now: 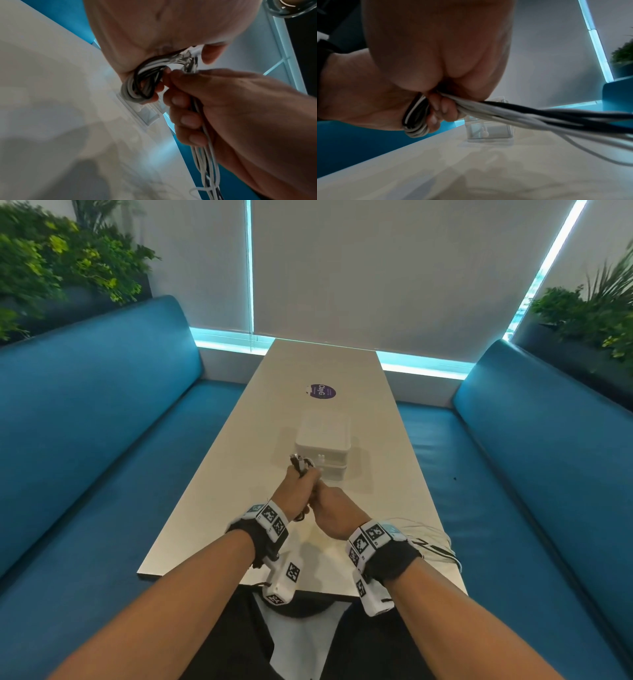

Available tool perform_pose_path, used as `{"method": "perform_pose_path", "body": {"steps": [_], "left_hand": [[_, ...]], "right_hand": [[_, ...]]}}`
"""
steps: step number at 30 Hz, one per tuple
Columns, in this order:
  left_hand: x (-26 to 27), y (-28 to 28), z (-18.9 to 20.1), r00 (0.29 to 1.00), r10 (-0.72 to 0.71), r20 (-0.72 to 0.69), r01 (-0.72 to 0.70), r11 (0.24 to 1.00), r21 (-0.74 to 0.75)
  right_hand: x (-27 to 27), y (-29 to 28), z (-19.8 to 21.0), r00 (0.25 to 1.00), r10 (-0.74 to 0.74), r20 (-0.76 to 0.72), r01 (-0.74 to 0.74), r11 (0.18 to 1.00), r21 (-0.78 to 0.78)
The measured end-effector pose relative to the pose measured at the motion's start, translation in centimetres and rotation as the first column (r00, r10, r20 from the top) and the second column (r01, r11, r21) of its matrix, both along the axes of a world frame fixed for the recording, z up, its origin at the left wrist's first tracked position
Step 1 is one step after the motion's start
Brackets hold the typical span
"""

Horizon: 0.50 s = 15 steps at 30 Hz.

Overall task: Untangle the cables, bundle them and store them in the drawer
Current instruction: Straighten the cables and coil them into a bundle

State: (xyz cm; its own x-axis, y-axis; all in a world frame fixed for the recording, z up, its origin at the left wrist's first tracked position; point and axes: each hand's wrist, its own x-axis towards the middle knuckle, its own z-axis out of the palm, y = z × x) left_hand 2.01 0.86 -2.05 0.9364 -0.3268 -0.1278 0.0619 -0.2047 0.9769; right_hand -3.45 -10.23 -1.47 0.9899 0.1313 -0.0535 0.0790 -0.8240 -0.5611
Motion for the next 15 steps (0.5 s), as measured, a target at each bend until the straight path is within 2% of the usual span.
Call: {"method": "perform_pose_path", "body": {"steps": [3, 7, 11, 13, 15], "left_hand": [[-0.1, -0.6, -0.5, 1.000, 0.010, 0.014, -0.010, 0.999, 0.048], [-0.4, -0.6, 0.3, 0.995, 0.099, 0.025, -0.101, 0.987, 0.122], [0.2, -0.3, 1.2, 0.989, 0.130, 0.063, -0.137, 0.984, 0.117], [1.0, 0.1, 1.6, 0.984, 0.172, 0.055, -0.173, 0.984, 0.032], [1.4, 0.3, 2.2, 0.978, 0.208, -0.004, -0.206, 0.967, -0.152]], "right_hand": [[0.2, 0.1, -0.2, 1.000, -0.005, -0.020, 0.005, 1.000, -0.014], [0.3, 0.0, 0.1, 0.998, -0.023, -0.051, 0.025, 0.999, 0.041], [0.3, -0.1, 0.6, 0.999, 0.011, 0.033, -0.013, 0.998, 0.069], [0.2, -0.7, 0.6, 0.999, 0.017, 0.041, -0.017, 1.000, -0.003], [0.0, -1.4, 0.4, 1.000, -0.013, 0.018, 0.014, 0.995, -0.096]]}}
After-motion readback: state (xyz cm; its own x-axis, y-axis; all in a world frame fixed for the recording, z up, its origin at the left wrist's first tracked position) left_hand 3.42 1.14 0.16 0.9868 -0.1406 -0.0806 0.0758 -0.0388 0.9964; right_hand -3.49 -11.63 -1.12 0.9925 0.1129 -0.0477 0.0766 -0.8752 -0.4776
